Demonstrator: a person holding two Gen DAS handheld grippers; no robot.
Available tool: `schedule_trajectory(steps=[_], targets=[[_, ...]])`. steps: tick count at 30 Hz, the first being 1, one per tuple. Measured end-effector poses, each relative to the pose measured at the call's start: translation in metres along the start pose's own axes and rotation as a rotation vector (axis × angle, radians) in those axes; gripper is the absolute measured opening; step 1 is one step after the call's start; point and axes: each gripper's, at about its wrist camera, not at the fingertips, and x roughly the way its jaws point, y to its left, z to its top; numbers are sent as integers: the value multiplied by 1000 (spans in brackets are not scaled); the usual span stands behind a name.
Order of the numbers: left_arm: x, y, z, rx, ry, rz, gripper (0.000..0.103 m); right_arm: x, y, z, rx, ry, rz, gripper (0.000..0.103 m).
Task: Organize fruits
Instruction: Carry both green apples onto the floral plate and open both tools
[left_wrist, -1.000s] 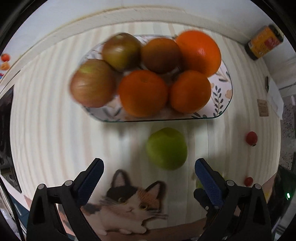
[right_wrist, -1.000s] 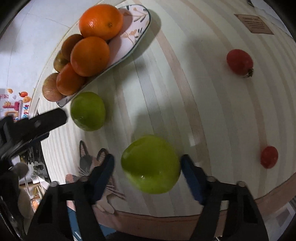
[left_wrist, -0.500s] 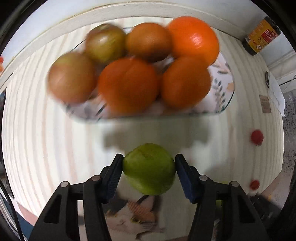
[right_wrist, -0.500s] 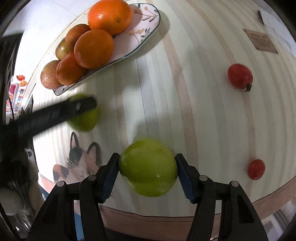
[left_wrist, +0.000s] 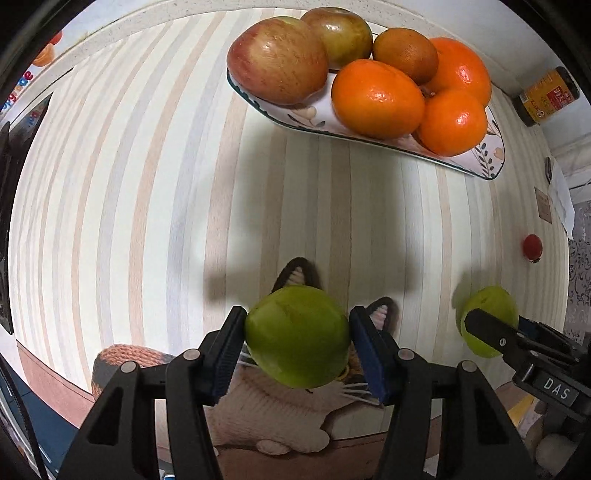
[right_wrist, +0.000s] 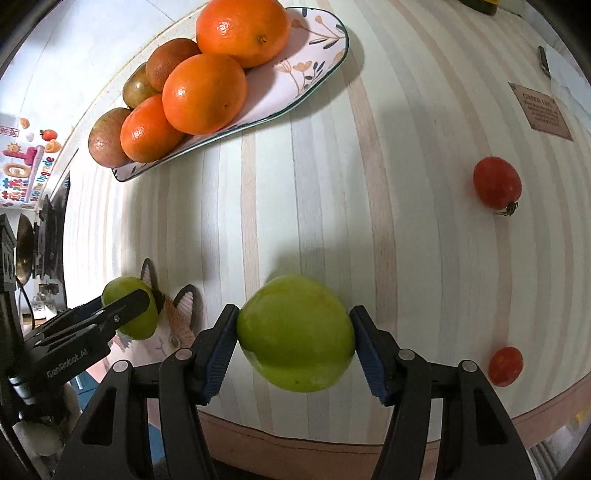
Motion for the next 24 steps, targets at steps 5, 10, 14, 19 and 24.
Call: schedule_trajectory(steps=[5, 10, 14, 19, 24], targets=[[0, 7, 13, 0, -2, -2, 55, -2, -5, -2, -14, -22, -11, 63], [-25, 7, 23, 2, -43, -21, 55, -20, -6, -1, -4, -65, 28, 63], [-63, 11, 40, -2, -99, -66, 55, -43, -11, 21, 39, -117, 78, 63], [-111, 22, 91, 4, -177, -102, 55, -63, -22, 74, 117, -175, 110, 63], [-110, 34, 157, 4, -187, -90, 55, -60, -41, 124, 225, -192, 141, 63]])
